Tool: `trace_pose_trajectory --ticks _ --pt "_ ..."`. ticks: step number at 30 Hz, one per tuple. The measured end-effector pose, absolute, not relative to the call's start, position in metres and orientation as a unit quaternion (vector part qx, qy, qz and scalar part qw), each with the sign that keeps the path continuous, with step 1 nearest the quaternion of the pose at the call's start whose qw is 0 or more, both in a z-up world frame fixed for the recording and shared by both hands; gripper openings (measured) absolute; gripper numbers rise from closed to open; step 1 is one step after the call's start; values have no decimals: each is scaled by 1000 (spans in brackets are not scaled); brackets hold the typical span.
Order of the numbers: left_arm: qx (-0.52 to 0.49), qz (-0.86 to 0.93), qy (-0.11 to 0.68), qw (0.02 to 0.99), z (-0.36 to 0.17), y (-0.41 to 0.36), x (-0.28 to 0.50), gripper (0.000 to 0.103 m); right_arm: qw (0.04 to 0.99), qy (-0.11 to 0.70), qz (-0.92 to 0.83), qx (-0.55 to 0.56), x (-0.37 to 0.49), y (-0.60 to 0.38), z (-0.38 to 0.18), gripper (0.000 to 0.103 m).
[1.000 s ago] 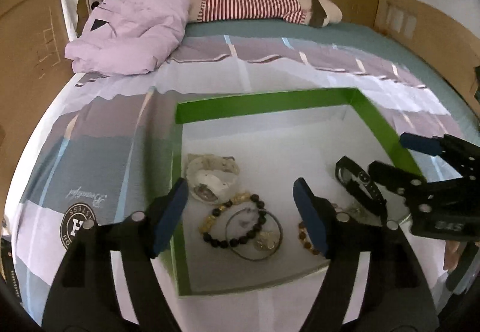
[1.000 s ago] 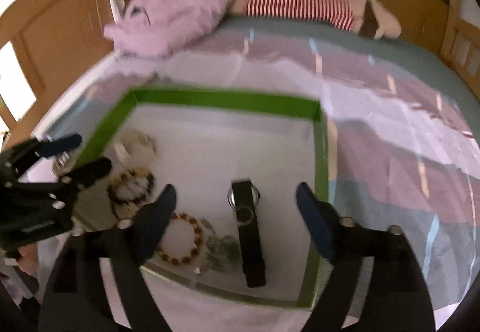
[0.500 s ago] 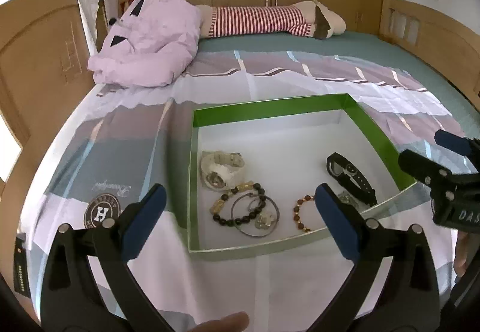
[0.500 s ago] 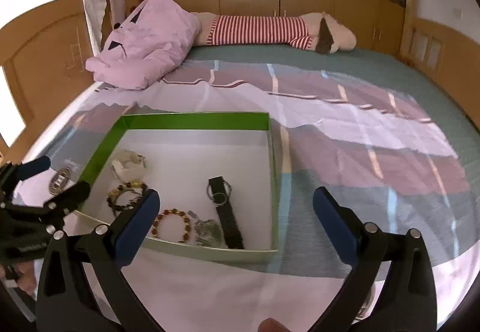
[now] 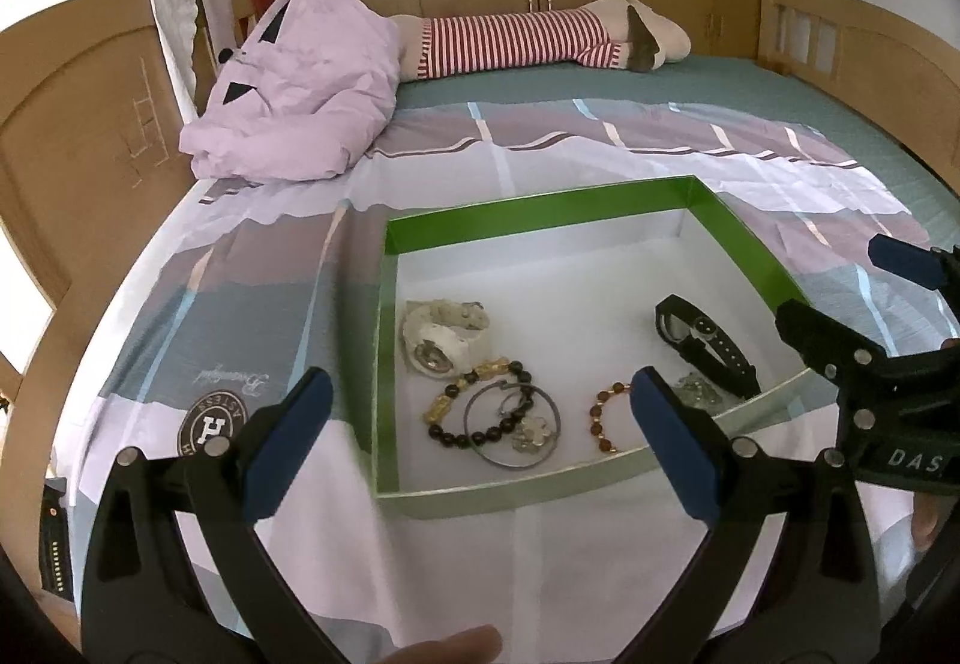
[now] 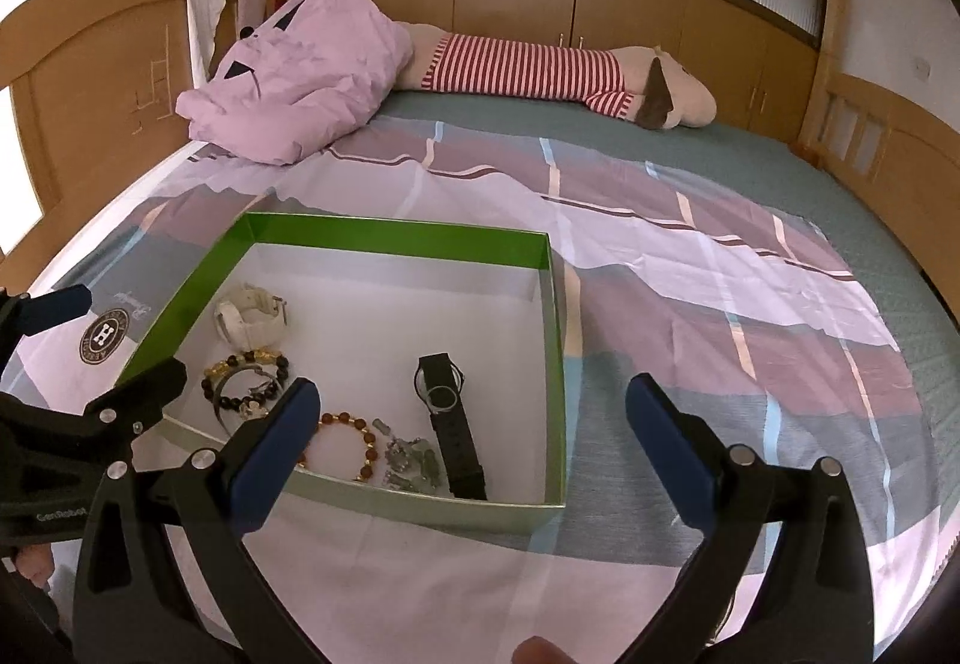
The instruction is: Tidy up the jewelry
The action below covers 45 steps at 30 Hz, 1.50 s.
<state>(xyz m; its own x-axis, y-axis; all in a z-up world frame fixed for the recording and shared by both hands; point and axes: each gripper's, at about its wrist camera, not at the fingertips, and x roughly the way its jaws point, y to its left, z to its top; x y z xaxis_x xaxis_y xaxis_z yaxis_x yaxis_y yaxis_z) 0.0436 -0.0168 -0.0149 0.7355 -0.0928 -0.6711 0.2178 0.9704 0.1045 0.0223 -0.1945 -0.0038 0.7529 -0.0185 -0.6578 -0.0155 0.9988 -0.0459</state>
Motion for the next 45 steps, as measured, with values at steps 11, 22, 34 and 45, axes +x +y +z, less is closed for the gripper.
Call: trace_pose_trajectory --ticks 11,22,34,45 --pt "81 -83 358 927 -14 -12 45 100 937 349 2 -29 22 -191 -4 102" --pt "81 -83 357 927 -14 -12 44 100 937 349 5 -27 23 -191 -4 102" --pt "80 -81 362 925 -13 -10 45 100 937 348 12 -26 23 -191 -3 102" --pt "85 -77 363 925 -16 -10 46 100 937 347 13 -26 22 -189 -4 102"
